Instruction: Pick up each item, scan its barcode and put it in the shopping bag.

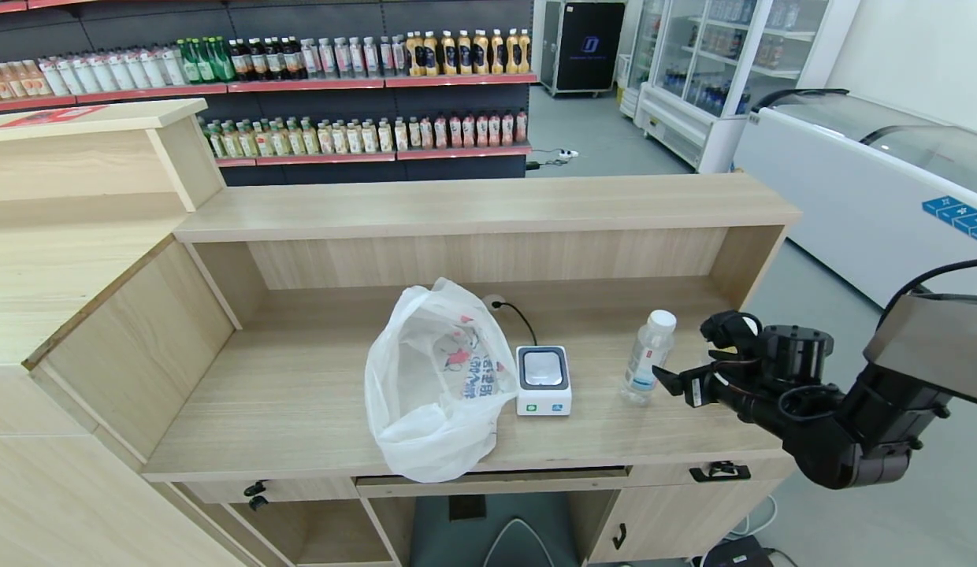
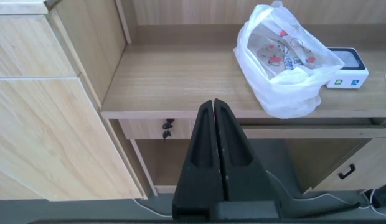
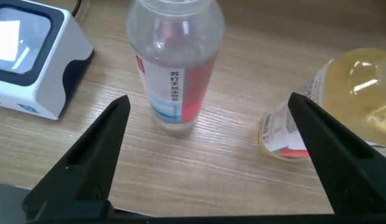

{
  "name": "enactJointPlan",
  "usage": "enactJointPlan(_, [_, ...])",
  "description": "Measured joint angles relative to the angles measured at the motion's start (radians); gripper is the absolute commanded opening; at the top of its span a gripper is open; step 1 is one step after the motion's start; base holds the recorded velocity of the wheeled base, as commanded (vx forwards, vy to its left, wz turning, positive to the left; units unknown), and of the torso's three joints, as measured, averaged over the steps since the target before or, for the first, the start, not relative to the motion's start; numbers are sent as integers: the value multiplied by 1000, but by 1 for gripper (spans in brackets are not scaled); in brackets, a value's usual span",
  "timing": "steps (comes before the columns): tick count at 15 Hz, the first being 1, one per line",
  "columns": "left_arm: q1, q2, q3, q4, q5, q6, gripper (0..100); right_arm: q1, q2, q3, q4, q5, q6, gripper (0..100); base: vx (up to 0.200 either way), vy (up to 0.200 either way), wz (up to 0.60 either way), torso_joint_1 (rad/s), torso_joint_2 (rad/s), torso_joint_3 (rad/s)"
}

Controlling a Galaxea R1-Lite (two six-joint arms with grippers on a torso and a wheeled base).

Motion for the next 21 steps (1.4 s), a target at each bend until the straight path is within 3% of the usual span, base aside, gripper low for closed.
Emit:
enactJointPlan(14, [0, 0, 0, 0, 0, 0, 0, 44, 193, -144, -167, 87, -22, 100, 0, 0, 0, 0, 0, 0])
enactJointPlan(21, [0, 0, 0, 0, 0, 0, 0, 63, 253, -222, -181, 88, -21, 100, 0, 0, 0, 0, 0, 0])
